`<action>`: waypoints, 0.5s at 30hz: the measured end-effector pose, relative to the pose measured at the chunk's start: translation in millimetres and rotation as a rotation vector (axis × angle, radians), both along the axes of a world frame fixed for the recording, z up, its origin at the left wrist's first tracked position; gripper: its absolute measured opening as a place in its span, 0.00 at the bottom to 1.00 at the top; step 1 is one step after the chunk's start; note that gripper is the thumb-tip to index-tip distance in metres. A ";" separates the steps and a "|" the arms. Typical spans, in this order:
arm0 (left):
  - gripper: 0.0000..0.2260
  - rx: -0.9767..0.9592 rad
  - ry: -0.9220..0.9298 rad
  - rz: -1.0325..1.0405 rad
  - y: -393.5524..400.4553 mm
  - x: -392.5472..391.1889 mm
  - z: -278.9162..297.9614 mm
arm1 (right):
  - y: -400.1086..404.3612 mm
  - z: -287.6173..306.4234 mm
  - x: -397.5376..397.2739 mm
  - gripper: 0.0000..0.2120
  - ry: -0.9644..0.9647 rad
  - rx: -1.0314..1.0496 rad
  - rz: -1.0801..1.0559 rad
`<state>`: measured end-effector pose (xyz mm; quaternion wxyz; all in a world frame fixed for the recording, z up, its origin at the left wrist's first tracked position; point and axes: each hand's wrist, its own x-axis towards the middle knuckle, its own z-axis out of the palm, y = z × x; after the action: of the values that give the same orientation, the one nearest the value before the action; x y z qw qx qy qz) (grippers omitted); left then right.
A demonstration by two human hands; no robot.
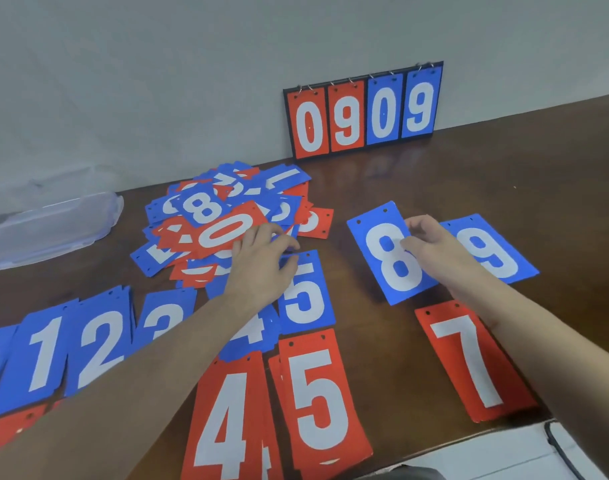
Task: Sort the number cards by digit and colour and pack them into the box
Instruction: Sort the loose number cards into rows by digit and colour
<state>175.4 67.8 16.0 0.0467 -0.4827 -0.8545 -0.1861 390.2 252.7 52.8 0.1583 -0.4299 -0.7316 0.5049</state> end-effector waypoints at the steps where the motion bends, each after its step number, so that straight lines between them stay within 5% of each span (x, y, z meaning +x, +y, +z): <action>1: 0.10 -0.002 -0.003 -0.008 3.4 2.2 1.9 | 6.2 0.8 4.0 0.04 -0.023 0.026 -0.010; 11: 0.08 0.058 -0.067 -0.175 47.8 35.2 6.7 | 49.5 -21.7 32.4 0.10 -0.365 0.411 0.056; 15: 0.10 -0.024 -0.098 -0.258 64.3 48.8 5.7 | 58.9 -36.4 37.0 0.14 -0.365 0.603 0.041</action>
<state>224.2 132.1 21.8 -0.0253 -0.5793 -0.7889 -0.2037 427.2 311.6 16.4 0.1347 -0.4322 -0.8724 0.1841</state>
